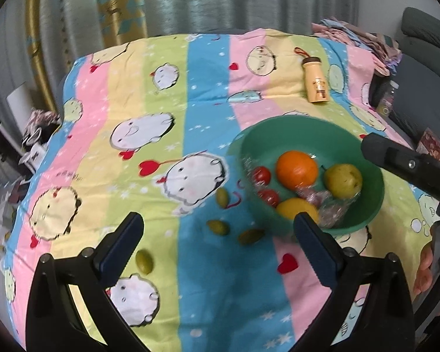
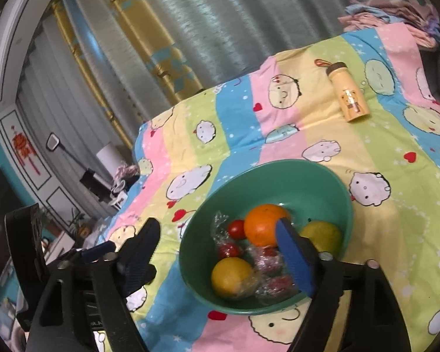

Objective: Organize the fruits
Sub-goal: 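Move the left gripper to a small green fruit on the quilt and close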

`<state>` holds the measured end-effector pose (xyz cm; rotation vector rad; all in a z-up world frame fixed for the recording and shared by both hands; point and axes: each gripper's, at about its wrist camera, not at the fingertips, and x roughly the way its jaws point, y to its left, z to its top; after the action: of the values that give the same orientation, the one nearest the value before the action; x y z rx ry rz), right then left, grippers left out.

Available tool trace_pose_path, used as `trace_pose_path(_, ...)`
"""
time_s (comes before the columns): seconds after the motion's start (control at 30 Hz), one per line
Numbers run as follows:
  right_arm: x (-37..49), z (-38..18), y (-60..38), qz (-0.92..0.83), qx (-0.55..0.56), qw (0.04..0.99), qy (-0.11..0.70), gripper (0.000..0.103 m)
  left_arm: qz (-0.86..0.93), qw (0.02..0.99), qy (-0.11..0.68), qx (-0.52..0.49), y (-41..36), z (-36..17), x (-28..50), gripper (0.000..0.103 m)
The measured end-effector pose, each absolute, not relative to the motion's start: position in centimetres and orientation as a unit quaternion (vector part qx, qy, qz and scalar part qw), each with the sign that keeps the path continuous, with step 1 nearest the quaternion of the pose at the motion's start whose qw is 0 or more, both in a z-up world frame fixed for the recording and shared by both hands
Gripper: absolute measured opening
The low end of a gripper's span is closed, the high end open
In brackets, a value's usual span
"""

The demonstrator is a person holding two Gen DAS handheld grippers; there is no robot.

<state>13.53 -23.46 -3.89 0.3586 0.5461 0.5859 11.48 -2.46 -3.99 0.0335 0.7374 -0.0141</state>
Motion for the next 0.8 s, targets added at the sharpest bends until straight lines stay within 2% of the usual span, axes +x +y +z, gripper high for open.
trace_pose_path(0.57,10.9,-3.1,-19.3,0.408,0.112,0.873,0.242,0.083,0.049,0.906,0.415,-0.069,6.9,-8.3,6.9,0.102)
trace_pose_path(0.7,9.2,-4.0,-16.4,0.433,0.065,0.863,0.251,0.083,0.044,0.904,0.417,-0.084,8.0,-8.6,6.4,0.102)
trace_pose_path(0.8,8.1,-6.4,-14.9,0.441,0.057,0.848,0.288,0.083,0.035,0.905,0.412,-0.095,8.6,-8.8,6.3,0.102)
